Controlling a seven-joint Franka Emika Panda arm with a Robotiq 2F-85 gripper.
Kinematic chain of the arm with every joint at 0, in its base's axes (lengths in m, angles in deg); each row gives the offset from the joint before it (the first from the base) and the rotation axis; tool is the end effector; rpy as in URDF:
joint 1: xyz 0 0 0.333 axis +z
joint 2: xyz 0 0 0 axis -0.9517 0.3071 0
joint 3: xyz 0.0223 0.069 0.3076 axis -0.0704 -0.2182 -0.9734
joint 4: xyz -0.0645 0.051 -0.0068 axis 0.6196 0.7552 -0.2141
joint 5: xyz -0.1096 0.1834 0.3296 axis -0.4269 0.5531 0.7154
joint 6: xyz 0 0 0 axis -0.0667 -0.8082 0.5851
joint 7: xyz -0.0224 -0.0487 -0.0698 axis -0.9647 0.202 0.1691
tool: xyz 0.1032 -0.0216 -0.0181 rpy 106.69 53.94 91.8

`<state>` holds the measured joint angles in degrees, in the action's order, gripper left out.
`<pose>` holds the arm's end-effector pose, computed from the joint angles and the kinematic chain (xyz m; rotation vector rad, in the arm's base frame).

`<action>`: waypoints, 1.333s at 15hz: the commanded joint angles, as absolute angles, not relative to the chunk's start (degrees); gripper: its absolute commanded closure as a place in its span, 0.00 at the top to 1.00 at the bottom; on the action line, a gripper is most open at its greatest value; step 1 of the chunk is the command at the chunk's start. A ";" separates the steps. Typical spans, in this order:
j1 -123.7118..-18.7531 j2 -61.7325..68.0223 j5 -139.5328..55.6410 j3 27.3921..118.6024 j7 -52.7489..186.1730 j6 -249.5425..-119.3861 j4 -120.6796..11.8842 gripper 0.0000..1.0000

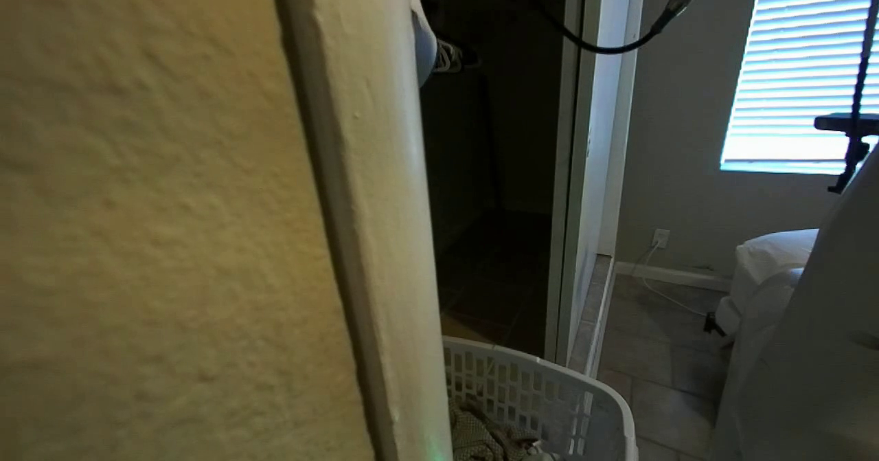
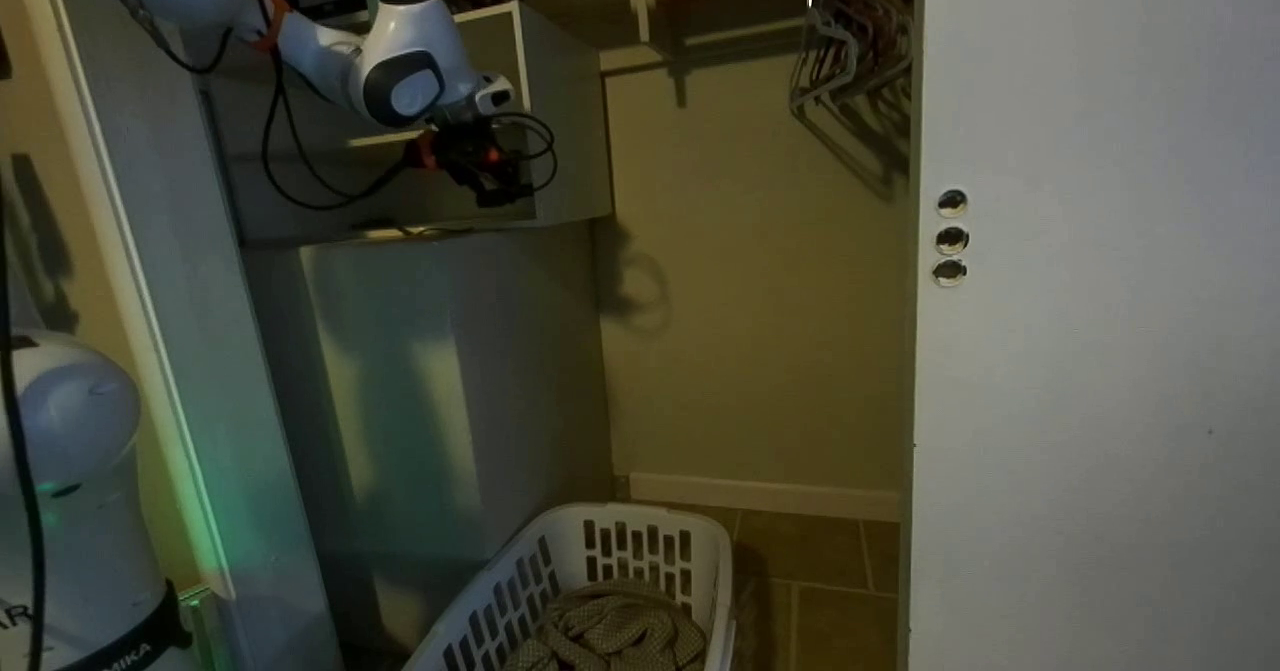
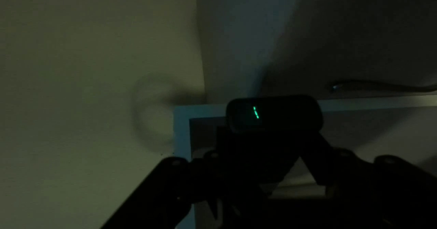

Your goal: Move the remote to the first top shelf

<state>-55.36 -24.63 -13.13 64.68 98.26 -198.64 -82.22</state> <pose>0.5098 0.1907 0.5846 -2.5700 -0.7093 -0.9796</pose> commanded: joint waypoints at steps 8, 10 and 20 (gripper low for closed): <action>-54.07 -42.43 -10.45 69.26 99.03 -193.97 -98.39 0.31; -53.57 -45.21 -10.44 69.98 98.03 -194.91 -100.85 0.31; -50.80 -58.90 -11.85 70.55 90.60 -195.52 -107.73 0.31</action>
<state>-52.05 -54.56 -12.08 70.49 93.01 -194.21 -105.75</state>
